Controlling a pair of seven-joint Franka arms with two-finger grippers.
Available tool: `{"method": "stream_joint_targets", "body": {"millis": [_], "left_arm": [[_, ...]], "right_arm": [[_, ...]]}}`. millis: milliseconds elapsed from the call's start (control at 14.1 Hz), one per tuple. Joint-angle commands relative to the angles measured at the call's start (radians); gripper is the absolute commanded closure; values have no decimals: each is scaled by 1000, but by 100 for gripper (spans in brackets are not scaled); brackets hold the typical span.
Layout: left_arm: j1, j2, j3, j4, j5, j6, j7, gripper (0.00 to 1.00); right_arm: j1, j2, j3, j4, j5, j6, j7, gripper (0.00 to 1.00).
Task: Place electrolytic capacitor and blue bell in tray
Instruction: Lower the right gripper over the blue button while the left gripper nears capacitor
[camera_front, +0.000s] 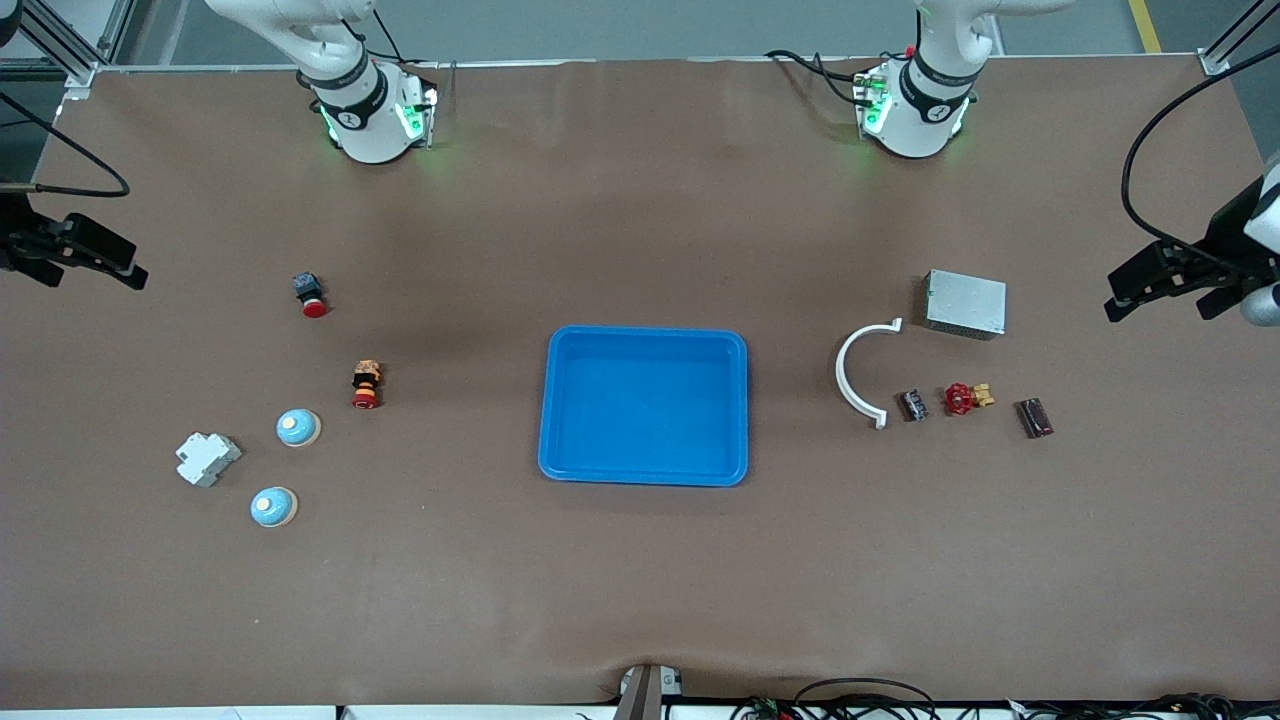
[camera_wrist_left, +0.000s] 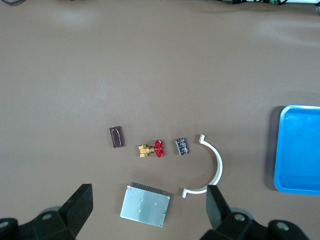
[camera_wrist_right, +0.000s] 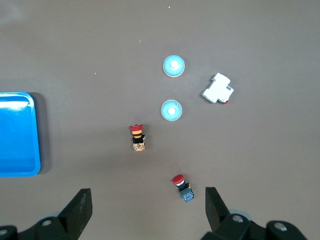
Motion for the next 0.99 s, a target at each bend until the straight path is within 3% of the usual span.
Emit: {"method": "stream_joint_targets", "body": {"millis": [0,425,567,922], "left_arm": [[32,24,-1,7,11,0,-5,0],[70,171,4,5,22,0,-9,0],[102,228,4,6,25,15,-11,0],[141,329,4,-4,33,69,-3,0]], "right_arm": [[-16,-10,10,-13,13,-4,-11,0],[-13,-16,11,-51,15,11,-11,0],[-16,-7,10,-80,15,72,-11,0],[-30,119,10,-121,15,221,-9,0]]}}
